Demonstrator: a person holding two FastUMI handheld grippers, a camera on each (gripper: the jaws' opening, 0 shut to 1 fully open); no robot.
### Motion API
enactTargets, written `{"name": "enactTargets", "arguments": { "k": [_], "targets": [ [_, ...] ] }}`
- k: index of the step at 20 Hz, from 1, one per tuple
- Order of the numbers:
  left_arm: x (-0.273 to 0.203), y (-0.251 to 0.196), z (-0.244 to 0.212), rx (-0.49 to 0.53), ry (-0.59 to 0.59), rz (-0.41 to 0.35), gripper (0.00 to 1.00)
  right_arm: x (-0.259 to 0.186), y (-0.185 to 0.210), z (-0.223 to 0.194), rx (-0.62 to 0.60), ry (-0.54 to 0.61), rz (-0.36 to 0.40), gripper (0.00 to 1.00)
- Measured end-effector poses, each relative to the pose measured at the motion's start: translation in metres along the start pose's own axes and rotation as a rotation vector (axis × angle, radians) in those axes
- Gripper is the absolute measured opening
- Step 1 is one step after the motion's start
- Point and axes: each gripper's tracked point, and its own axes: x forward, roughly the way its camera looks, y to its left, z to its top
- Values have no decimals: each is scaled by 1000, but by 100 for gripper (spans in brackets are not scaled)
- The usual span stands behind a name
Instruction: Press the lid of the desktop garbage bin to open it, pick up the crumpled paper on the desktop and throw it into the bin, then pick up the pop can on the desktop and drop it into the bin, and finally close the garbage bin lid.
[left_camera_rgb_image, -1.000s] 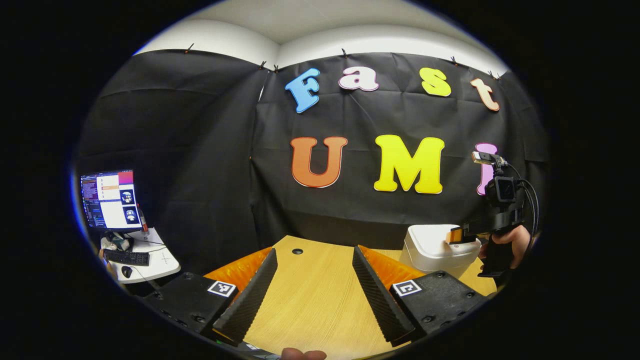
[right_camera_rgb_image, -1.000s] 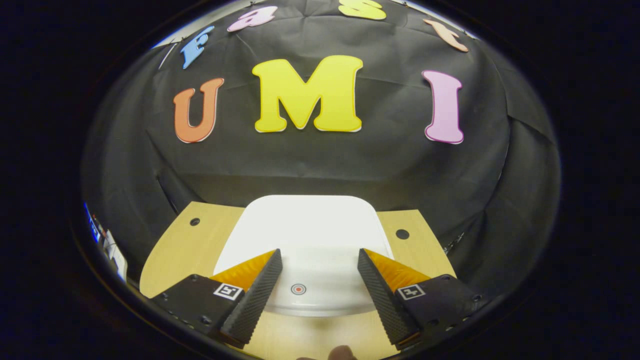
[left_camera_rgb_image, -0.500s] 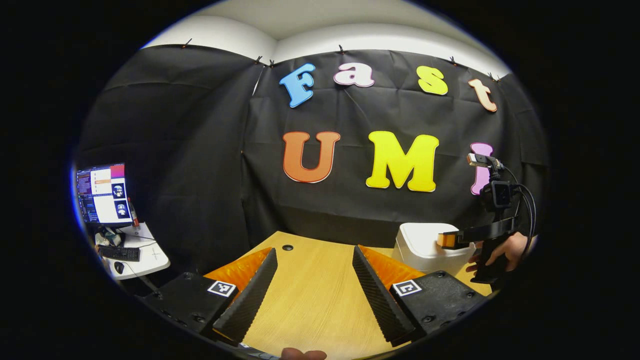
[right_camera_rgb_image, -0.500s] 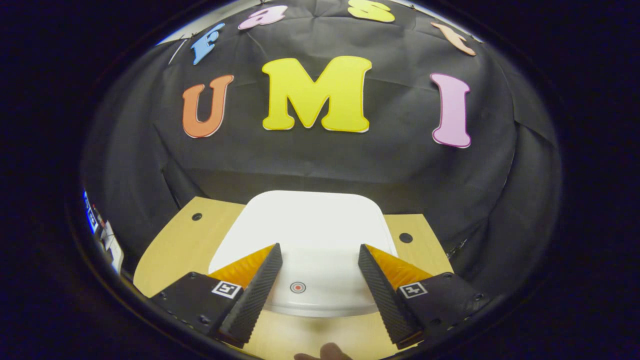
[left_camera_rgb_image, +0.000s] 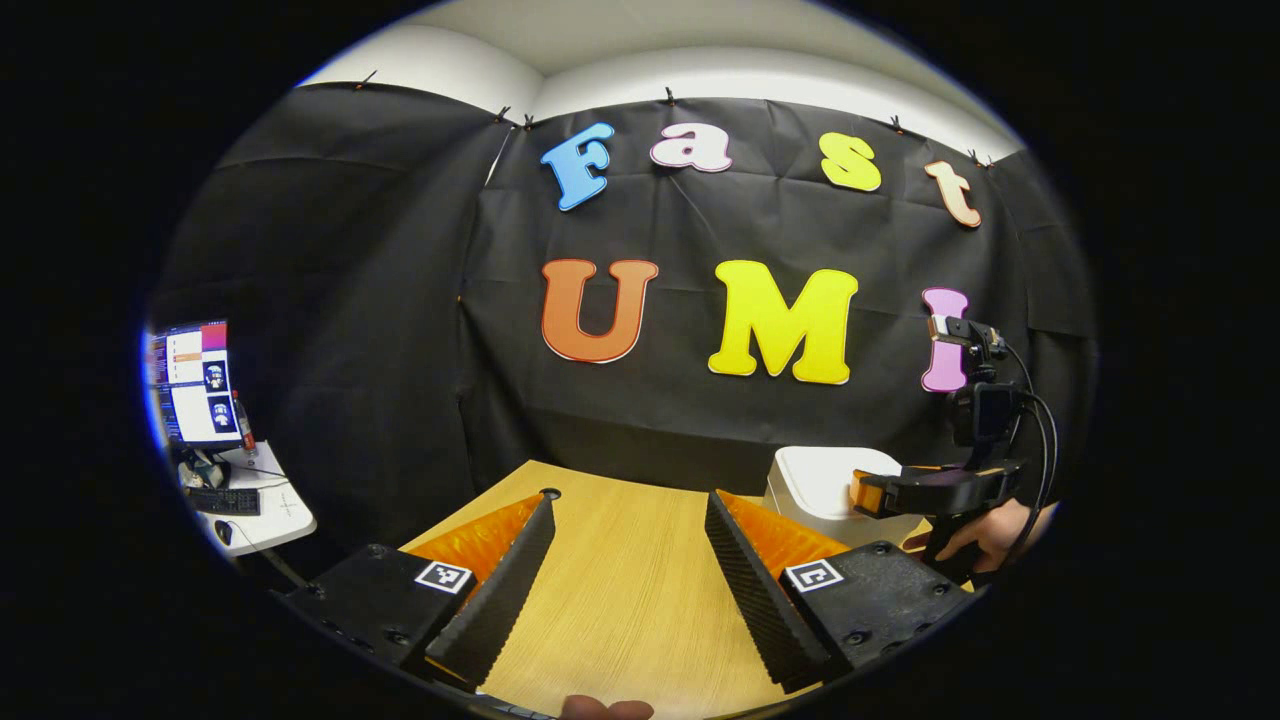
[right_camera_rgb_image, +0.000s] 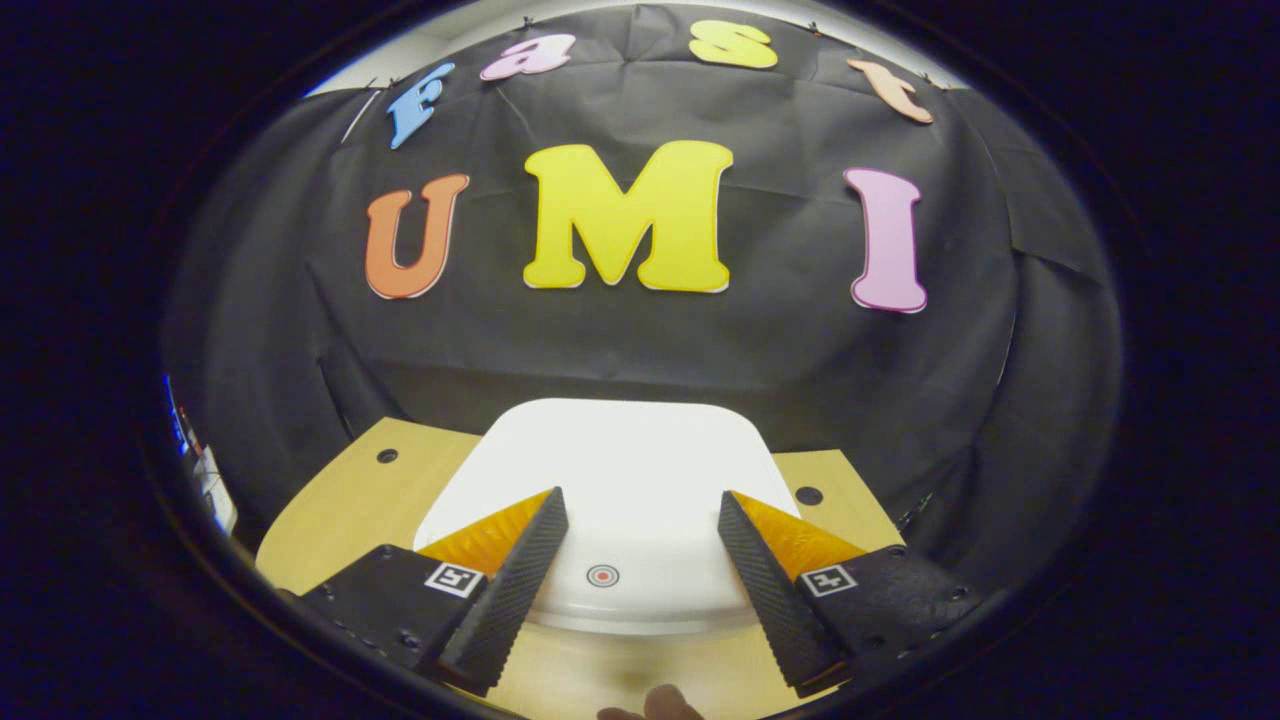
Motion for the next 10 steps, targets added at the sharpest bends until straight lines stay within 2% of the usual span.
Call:
{"name": "enactTargets", "arguments": {
  "k": [3,6,10],
  "targets": [
    [0,-1,10,18,-22,-11,98,-7,-3,5,-3,-22,-1,96],
    [2,-7,18,25,-41,-28,98,-24,-5,33,-32,-120,-5,96],
    [10,-25,35,-2,-69,-83,97,-69,-15,64,-68,-240,-9,96]
  ]
}}
